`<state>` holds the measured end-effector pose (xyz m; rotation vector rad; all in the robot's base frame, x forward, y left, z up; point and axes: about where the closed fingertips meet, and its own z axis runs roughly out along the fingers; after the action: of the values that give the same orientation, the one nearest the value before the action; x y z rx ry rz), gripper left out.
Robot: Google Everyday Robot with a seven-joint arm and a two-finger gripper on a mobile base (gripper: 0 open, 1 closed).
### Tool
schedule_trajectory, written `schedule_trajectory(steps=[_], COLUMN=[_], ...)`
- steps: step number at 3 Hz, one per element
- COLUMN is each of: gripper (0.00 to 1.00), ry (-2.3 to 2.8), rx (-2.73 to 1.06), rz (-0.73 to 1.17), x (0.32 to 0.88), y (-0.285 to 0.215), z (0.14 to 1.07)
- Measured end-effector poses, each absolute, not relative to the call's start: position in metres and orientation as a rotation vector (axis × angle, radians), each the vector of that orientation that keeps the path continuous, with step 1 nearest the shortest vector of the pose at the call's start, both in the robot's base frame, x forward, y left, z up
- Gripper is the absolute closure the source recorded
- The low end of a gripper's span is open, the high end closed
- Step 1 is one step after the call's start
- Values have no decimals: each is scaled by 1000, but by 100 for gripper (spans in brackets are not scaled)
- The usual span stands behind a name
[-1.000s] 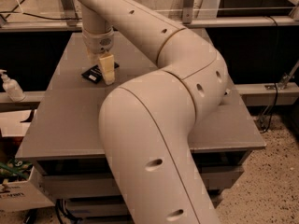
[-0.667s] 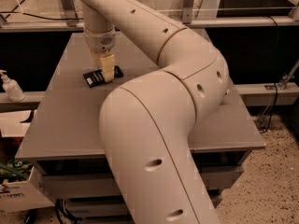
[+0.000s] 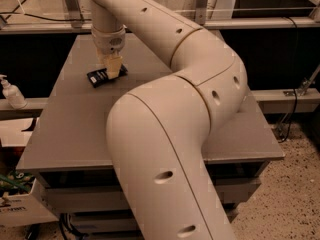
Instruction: Pick rxbar blueberry
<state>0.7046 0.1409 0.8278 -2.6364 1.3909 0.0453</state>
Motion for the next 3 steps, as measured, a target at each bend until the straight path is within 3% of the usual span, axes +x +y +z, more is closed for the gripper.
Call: schedule_trajectory(steps=[3], gripper=[100], ry=[1430], rx=[-2514], rz=[39], x=[694], y=[111], z=[875])
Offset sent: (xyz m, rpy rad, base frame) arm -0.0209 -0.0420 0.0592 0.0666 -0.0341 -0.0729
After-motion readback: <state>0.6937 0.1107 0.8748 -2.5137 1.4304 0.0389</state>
